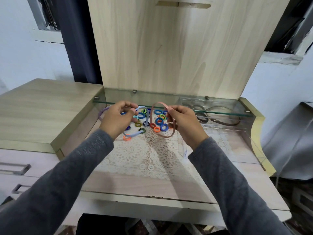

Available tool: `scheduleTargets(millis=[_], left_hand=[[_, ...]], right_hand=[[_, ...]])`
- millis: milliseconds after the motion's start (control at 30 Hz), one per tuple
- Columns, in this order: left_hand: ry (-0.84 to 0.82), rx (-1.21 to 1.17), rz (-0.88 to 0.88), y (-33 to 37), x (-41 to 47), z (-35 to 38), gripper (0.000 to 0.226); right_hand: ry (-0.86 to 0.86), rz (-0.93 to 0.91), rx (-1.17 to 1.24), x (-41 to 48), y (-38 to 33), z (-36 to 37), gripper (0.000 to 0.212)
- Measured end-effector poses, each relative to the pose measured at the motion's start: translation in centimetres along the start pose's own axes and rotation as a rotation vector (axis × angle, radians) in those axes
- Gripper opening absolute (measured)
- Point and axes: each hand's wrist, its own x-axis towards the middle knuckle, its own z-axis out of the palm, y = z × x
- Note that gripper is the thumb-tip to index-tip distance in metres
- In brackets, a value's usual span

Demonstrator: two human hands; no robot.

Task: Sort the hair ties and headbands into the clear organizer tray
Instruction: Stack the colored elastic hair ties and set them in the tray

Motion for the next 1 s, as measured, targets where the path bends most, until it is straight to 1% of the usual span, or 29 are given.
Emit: scheduleTargets(millis=[133, 300, 433, 567, 733, 867, 1000], left_hand=[[-0.103, -0.224, -0.205, 0.4, -0.2, 0.2, 0.016], [-0.239, -0.373, -0.335, 0.5, -0.7, 0.8, 0.028], [-0.289, -0.449, -0.38, 0.6, -0.7, 1.2, 0.034], [-0.3, -0.486, -0.402, 0.7, -0.5, 1.5, 0.034], [-0.331, -0.583, -0.439, 0.8, -0.2, 1.4, 0.037], [-0.376, -0.596, -0.452, 0.8, -0.3, 1.5, 0.04], [-0.395, -0.625, -0.456, 0.9, -0.3, 1.6, 0.037]], right_hand=[[-0.097, 0.121, 0.183, -0.4, -0.2, 0.3, 0.014], [-0.188, 0.164, 0.321, -0.6, 0.3, 1.1, 0.019], [-0.231, 0.182, 0.358, -0.7, 0.6, 1.6, 0.016], [-0.253, 0.197, 0.393, -0.8, 0.5, 2.1, 0.015], [-0.22, 0.209, 0.415, -0.7, 0.6, 2.4, 0.016], [-0.213, 0.195, 0.384, -0.8, 0.6, 2.7, 0.015], [-0.229, 0.174, 0.334, -0.8, 0.3, 2.8, 0.021]])
